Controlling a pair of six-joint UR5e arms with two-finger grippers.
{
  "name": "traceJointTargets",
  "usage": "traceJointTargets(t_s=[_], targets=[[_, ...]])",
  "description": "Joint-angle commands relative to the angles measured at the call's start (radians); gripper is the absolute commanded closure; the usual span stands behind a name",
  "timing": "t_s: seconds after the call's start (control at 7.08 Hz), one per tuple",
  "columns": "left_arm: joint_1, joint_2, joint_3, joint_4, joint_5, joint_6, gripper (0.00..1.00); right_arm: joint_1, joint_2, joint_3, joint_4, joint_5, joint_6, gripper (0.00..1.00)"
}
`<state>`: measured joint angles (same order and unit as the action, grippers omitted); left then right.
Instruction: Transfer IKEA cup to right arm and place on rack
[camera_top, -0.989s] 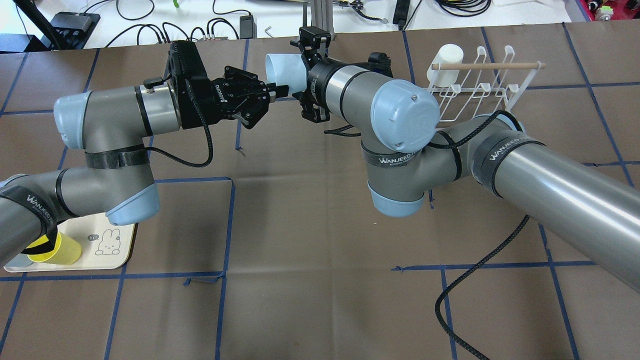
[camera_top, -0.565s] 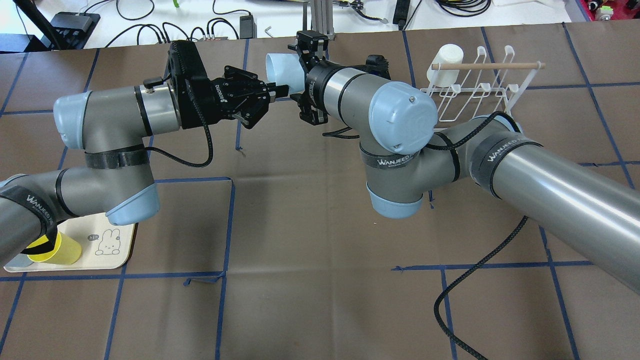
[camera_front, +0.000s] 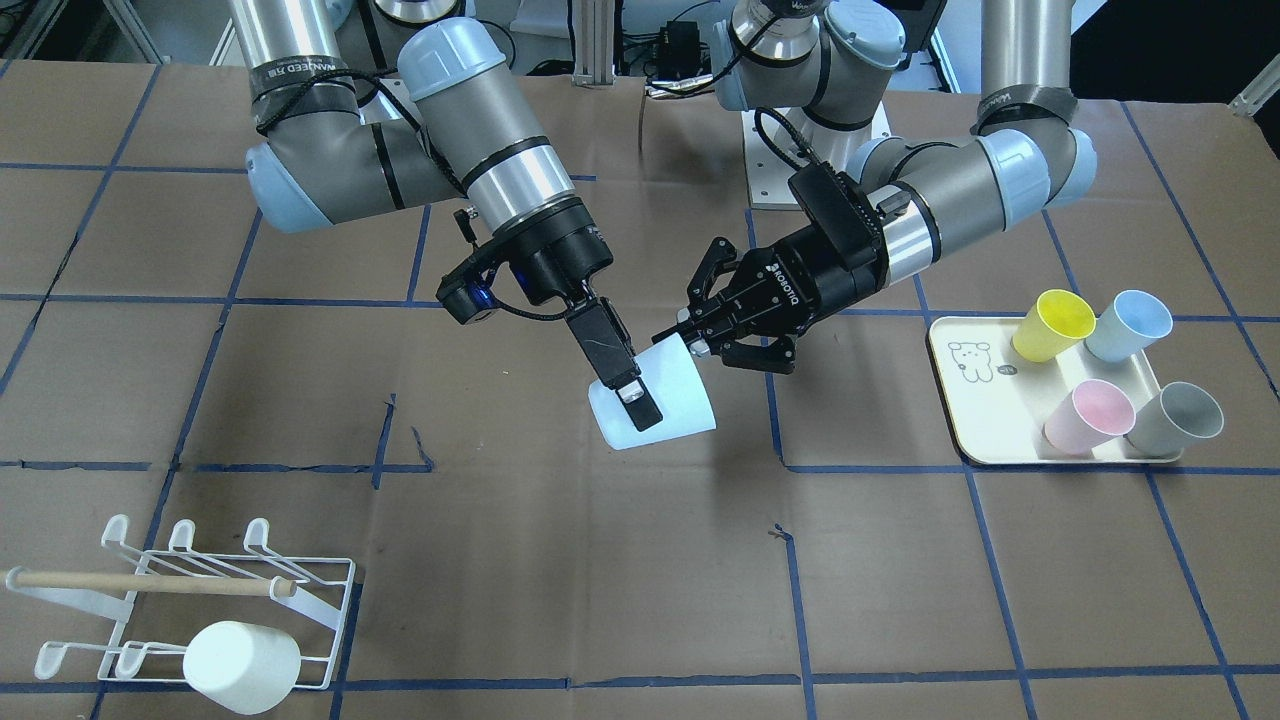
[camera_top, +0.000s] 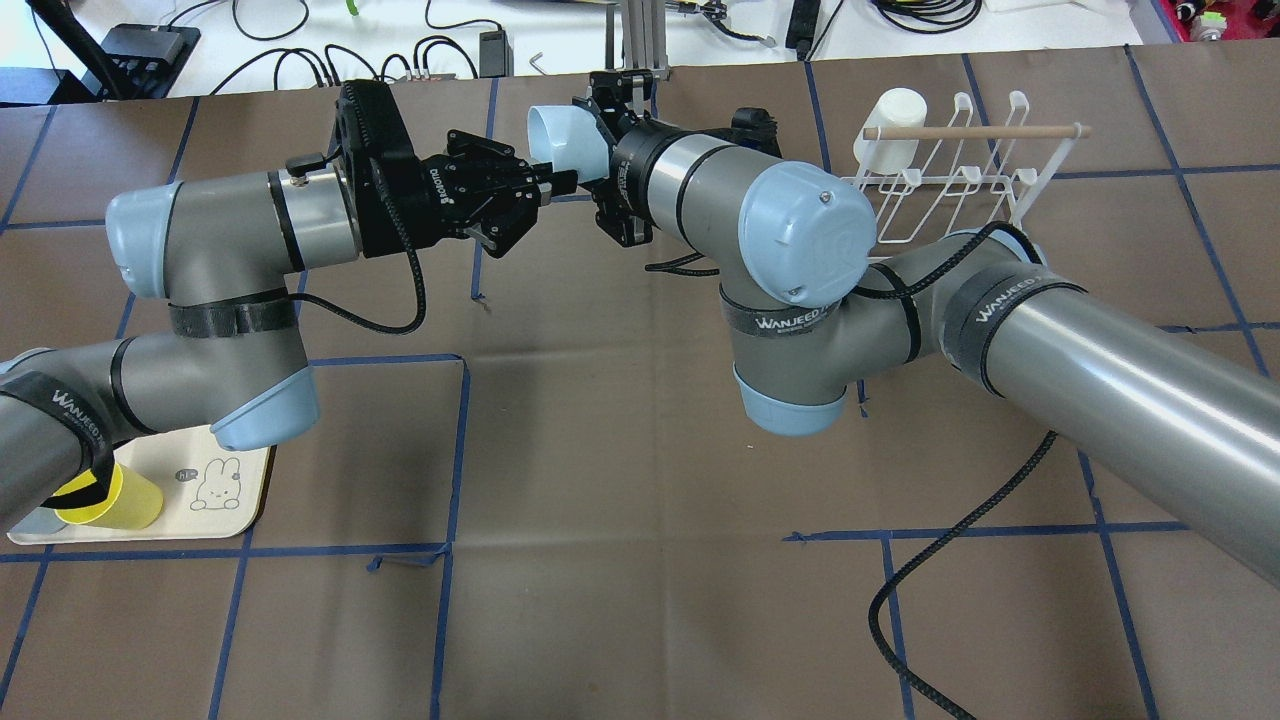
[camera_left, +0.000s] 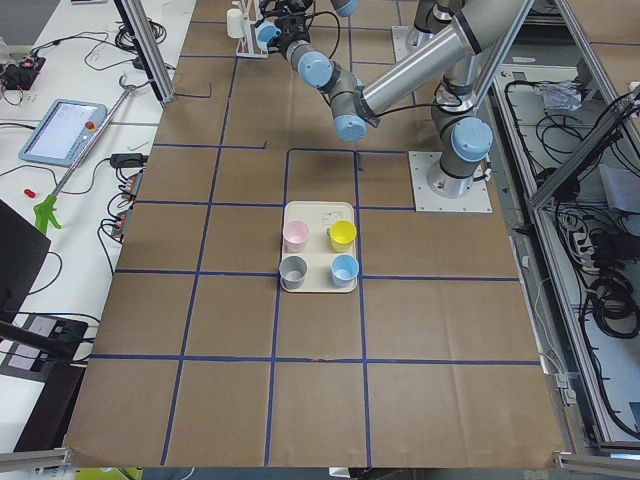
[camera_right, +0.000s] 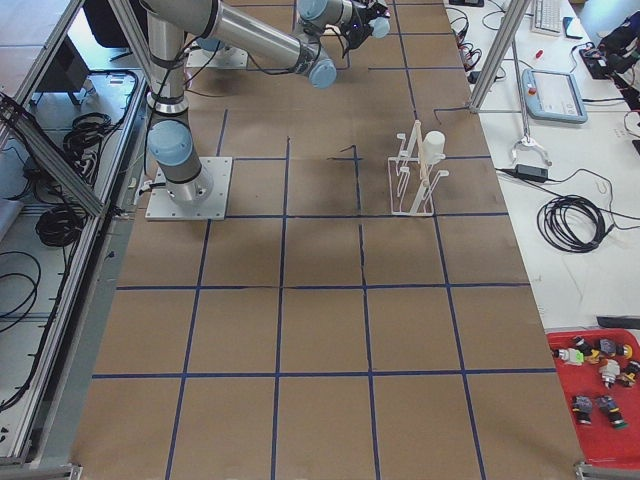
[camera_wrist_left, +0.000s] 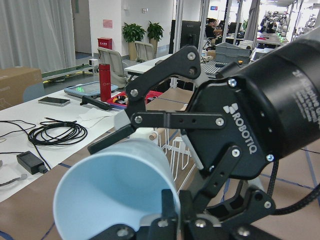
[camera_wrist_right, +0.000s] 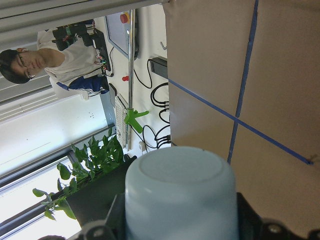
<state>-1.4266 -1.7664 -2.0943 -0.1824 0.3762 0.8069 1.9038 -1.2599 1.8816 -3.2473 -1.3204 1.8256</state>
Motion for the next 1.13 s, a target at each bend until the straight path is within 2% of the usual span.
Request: traceJointTargets(t_s=[0.0,0.42,0.56,0.71,0.85,0.99], targets=[[0.000,0.001,0.002,0.000,0.009,0.000,0.76,0.000,-0.001,0.001,-0.002,0.001,-0.003,0.48],[0.000,0.001,0.006,0.000,0.009,-0.041,0.30,0.000,-0.003,0.001,-0.003,0.003,-0.005,0.61],[0.000,-0.001,0.007,0.000,0.006,-0.043,0.08,0.000,-0.003,-0.001,-0.003,0.003,-0.005,0.62],[0.001,0.011,0.010,0.000,0.007,-0.055,0.01,0.000,-0.003,-0.002,-0.003,0.003,-0.005,0.62],[0.027,0.021,0.003,-0.002,0.007,-0.061,0.01,0.000,-0.003,-0.002,-0.003,0.001,-0.005,0.62],[0.090,0.022,0.003,-0.002,0.006,-0.063,0.01,0.000,-0.001,-0.004,-0.003,0.001,-0.006,0.67]])
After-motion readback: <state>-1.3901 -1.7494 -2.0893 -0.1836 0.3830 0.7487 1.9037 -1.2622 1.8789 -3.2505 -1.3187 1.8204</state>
